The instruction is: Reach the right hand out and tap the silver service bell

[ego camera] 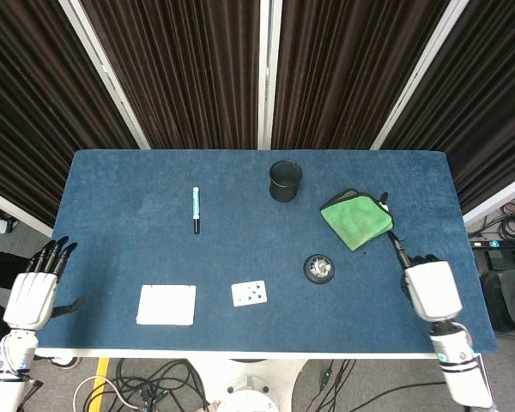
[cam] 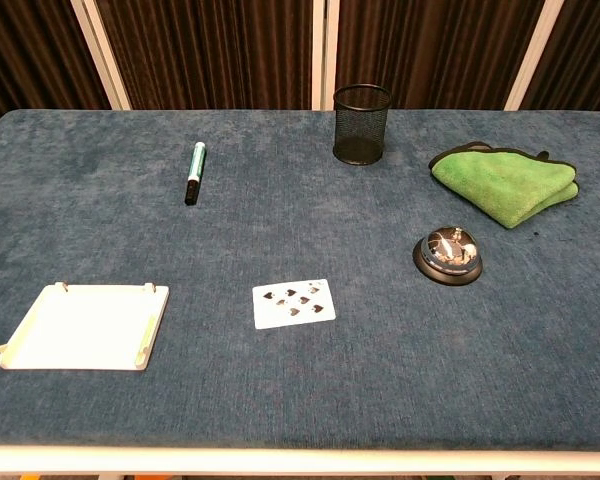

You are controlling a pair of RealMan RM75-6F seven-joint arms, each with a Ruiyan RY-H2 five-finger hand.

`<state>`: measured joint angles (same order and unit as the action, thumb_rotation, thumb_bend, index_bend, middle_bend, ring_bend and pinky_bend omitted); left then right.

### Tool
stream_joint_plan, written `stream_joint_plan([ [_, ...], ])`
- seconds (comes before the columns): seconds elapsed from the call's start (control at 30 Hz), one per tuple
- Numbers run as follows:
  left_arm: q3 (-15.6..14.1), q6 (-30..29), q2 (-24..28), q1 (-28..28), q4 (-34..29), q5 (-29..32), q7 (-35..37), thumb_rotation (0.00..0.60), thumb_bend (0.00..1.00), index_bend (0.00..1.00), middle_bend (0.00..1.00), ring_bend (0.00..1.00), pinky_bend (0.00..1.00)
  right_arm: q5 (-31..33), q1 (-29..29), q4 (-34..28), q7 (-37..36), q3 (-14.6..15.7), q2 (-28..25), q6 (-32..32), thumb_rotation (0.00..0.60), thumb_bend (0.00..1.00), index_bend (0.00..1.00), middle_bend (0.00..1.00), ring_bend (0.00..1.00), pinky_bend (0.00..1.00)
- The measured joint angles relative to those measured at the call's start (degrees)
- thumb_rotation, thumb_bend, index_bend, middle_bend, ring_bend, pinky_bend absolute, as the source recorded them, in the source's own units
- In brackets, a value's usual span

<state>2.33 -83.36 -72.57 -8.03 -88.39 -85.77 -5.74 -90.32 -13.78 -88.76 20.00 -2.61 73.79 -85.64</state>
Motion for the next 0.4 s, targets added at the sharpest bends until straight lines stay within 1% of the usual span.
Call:
stream_joint_plan([
  [0.03,0.0,0.0,-0.1,0.0,-0.1,0.0,-0.1,0.6,0.03,0.09,0.01,0.0,0.16,1.3,0.4,-0.9,-0.2,0.4,-1.8,1.4,0.6,0.03,0.0,0.03,0.0,0.0],
  [0.07,0.0,0.1,-0.1,-0.1,-0.1,0.0,-0.2,0.6,0.03,0.09,0.01,0.0,0.16,2.6,0.7,-1.8,-0.6,0.6,-3.1,2.5,0.6,0.0,0.0,0.0,0.0,0.0],
  [0.13,0.0,0.4,-0.2,-0.2,-0.3,0.0,-0.5,0.6,0.03,0.09,0.01,0.0,0.16,5.5,1.4,-3.5,-2.7,0.7,-5.3,4.7,0.6,0.0,0.0,0.0,0.0,0.0],
  [0.2,-0.1,0.5,-0.2,-0.4,-0.5,-0.1,-0.9,0.6,0.03,0.09,0.01,0.0,0.16,6.7,2.0,-3.5,-5.1,0.5,-5.7,4.9,0.6,0.0,0.0,0.0,0.0,0.0],
  [0.33,0.0,0.5,-0.3,-0.5,-0.9,-0.2,-1.5,0.6,0.03,0.09,0.01,0.0,0.16,6.4,3.3,-0.5,-10.6,-0.2,-5.6,1.5,0.6,0.01,0.0,0.0,0.0,0.0],
  [0.4,0.1,0.5,-0.5,-0.6,-0.8,-0.2,-1.6,0.6,0.03,0.09,0.01,0.0,0.16,6.6,3.6,-0.1,-10.7,-0.5,-5.5,1.0,0.6,0.04,0.0,0.0,0.0,0.0],
])
